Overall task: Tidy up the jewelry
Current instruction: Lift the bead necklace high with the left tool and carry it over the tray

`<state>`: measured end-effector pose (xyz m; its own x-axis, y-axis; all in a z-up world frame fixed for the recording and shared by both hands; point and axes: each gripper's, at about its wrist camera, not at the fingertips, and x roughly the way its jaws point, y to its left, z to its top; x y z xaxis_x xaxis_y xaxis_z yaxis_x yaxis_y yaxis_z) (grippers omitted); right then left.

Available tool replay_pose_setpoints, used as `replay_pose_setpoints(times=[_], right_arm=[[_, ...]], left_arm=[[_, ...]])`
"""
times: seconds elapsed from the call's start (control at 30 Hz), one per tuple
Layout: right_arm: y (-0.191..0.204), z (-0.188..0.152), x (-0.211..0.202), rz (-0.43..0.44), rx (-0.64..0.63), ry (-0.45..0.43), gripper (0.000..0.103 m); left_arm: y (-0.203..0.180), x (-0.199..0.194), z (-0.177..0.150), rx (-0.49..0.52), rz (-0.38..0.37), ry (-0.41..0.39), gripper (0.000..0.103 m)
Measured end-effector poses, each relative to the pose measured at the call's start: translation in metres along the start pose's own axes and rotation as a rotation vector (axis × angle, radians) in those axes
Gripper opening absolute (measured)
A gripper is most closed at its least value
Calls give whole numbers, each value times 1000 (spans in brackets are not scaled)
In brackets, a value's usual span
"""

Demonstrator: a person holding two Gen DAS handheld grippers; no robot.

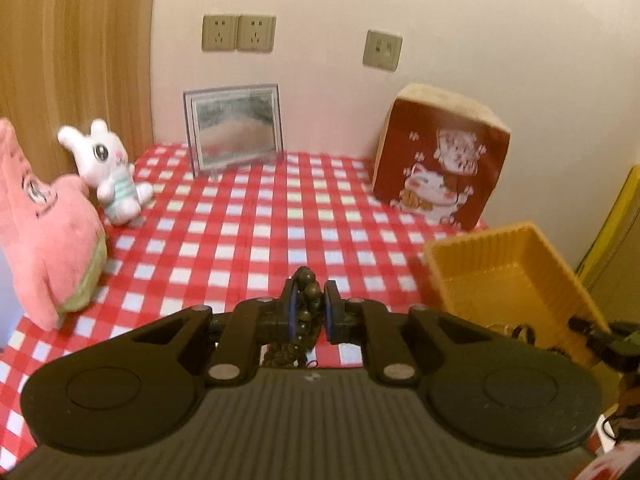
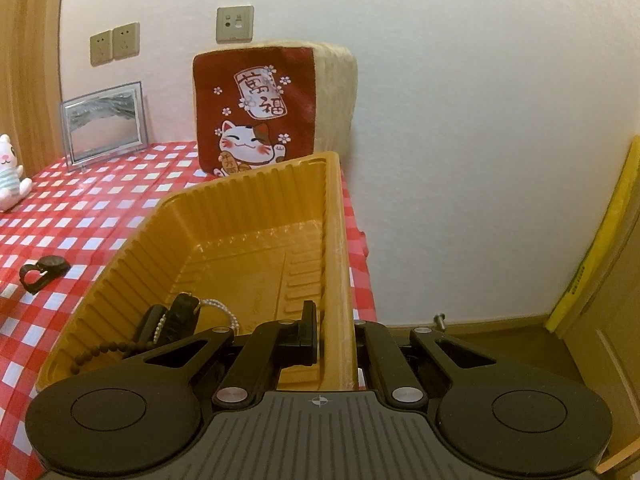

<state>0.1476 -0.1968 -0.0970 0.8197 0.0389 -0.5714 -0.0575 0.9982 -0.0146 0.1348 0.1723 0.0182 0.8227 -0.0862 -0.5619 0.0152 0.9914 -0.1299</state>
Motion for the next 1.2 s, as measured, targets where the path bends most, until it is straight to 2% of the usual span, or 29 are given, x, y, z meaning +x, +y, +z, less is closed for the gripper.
replay_pose_setpoints(times=[0.13,0.17,0.43,0.87,1.2], right_arm=[[-1,1,-1,4,3,-2,4],[0,1,-2,5,2,-5,4],[1,2,-4,9,-3,-13,4],[2,2,-5,9,-6,-14,4],[4,3,-8,12,-5,-17,5]], left_arm=[[-3,-15,14,10,-13,-28,10],[-5,-18,17,14,-21,-35,6],[-24,-30,28,22,-75,-57,6],[-56,-60,69,73,-189,-173,6],[-80,-64,94,97,-279,-222,6]])
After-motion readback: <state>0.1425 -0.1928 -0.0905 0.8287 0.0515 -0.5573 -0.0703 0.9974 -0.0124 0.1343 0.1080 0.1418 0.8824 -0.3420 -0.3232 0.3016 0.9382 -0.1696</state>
